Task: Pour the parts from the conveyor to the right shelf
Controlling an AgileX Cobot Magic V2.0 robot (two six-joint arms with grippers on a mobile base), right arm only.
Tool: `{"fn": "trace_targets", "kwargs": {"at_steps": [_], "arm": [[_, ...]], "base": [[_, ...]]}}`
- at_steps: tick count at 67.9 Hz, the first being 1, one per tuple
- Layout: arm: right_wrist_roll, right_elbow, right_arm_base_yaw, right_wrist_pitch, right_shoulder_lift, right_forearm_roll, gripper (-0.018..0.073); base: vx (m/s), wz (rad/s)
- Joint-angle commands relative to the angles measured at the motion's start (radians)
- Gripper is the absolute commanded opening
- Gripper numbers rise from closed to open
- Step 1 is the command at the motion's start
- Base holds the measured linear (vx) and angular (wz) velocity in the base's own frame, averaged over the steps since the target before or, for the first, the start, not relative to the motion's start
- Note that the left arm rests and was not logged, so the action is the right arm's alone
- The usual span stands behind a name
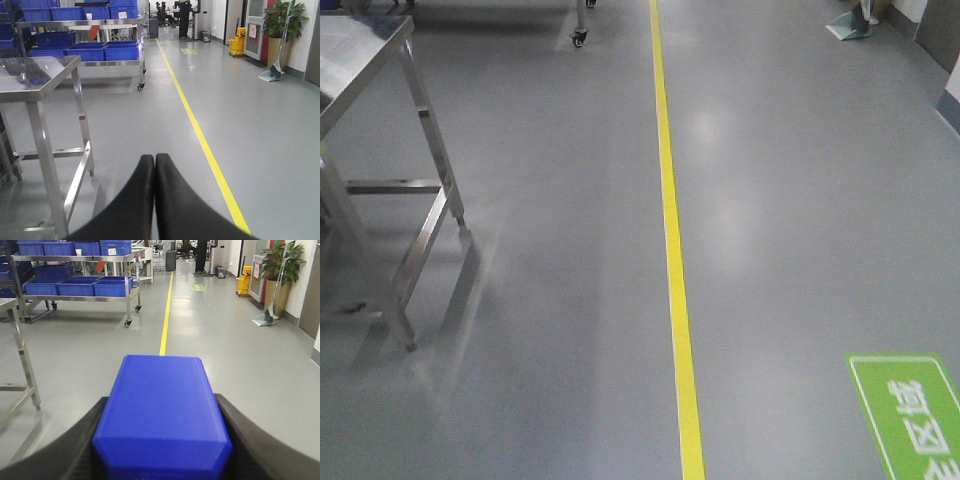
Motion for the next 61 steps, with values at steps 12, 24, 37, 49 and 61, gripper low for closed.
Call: {"fn": "trace_targets", "kwargs": {"at_steps": [12,24,37,49,61], "arm": [[-0.002,-0.028,-0.008,-0.084,0.013,0.002,-0.0006],[-0.002,-0.028,-0.008,-0.084,0.013,0.002,-0.0006],[-0.002,-0.028,-0.008,-0.084,0.014,0.002,-0.0006],[-0.002,-0.028,-0.008,-0.084,0.014,0.002,-0.0006],[-0.002,-0.028,-0.008,-0.084,0.014,0.002,-0.0006]], "base": [[0.77,0.01],[0.76,-0.03],[0.75,-0.05],[0.75,-0.03],[0.77,0.02]]}}
